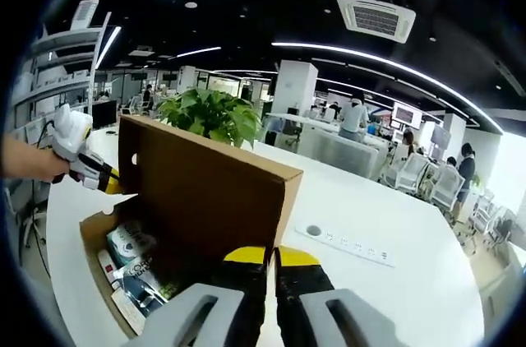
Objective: Operate the shoe box by opening the lid, removing the specified soft item, and placing it in the target area until the item is outside and the box remains undamaged.
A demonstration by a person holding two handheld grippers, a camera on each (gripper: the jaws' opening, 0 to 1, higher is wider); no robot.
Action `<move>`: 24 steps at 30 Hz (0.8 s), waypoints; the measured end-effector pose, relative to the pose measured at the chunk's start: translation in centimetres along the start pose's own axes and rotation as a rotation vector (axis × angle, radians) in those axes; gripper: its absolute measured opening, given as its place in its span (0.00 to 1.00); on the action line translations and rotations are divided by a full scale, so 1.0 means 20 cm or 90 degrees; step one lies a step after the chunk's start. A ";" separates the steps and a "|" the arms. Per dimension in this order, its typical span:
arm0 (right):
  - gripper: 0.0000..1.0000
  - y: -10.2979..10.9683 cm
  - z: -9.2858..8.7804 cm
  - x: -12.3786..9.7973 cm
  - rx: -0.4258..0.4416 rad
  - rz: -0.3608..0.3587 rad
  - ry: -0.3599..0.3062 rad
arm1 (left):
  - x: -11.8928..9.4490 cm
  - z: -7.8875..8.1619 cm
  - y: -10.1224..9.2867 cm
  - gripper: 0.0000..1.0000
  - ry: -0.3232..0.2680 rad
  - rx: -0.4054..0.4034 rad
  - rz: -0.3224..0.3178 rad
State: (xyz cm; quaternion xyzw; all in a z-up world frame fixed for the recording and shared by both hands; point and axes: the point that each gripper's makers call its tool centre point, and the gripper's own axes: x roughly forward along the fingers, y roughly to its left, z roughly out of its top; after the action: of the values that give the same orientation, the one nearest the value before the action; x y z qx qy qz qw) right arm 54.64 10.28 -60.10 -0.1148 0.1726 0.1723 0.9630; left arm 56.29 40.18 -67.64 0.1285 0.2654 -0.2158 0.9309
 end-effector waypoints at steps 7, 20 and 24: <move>0.00 -0.01 0.01 0.02 0.005 0.001 0.002 | 0.01 0.00 -0.01 0.02 0.005 -0.004 0.000; 0.00 -0.02 0.01 0.05 0.002 -0.001 0.001 | 0.02 0.01 0.00 0.01 0.009 -0.013 0.005; 0.00 -0.02 0.01 0.05 0.007 -0.001 0.000 | 0.02 0.01 0.00 0.01 0.012 -0.016 0.005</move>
State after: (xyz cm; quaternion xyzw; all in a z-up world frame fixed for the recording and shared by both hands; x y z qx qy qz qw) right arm 55.69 10.17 -60.23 -0.1096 0.1738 0.1704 0.9637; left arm 56.71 40.07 -67.78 0.1200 0.2762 -0.2073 0.9308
